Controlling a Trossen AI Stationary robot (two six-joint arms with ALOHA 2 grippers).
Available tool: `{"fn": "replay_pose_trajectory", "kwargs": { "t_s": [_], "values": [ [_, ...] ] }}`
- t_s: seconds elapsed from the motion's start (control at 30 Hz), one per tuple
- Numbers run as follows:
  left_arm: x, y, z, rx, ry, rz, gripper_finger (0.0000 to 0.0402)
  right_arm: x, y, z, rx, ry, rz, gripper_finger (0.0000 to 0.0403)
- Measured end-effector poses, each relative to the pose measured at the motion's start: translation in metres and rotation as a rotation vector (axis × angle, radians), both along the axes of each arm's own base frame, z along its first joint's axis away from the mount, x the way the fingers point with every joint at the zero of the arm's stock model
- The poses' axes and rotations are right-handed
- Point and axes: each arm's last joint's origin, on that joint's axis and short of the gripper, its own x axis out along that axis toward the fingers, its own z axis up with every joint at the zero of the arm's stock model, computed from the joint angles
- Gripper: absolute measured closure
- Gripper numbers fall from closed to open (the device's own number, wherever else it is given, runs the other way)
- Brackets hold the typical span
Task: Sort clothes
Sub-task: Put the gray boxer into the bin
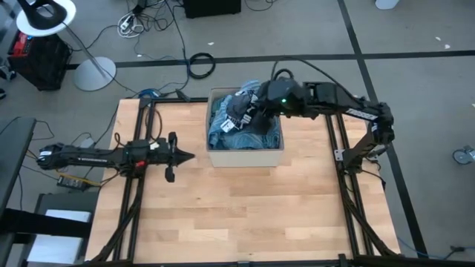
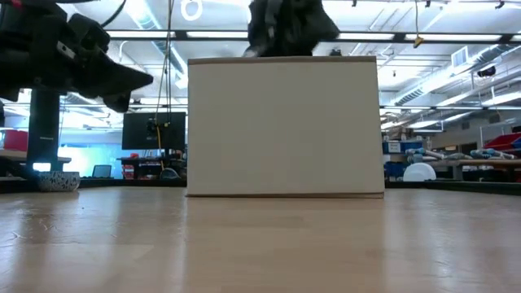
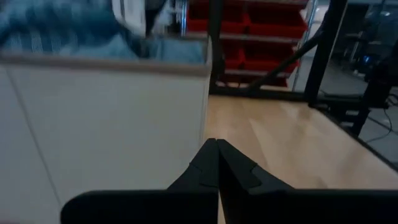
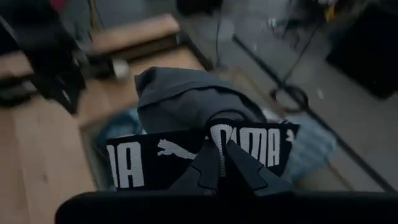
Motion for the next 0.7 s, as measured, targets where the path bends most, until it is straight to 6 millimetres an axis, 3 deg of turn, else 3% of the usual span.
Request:
{"fn": "replay_pose_trajectory", "kwargs": {
  "t_s": [0.27, 0.5, 0.7],
  "values": [
    [-0.009, -0.001, 0.005, 0.025, -0.046, -0.009, 0.04, 0.012, -0.023, -0.059, 0.134, 0.147, 0.025, 0.0398],
    [-0.021, -0.002, 0.014, 0.039, -0.144, -0.019, 0.04, 0.01, -0.055, -0.123, 0.326, 0.26, 0.054, 0.0398],
    [-0.03, -0.002, 0.009, 0.033, -0.114, -0.012, 0.04, 0.012, -0.075, -0.169, 0.444, 0.163, 0.048, 0.0395]
  ]
}}
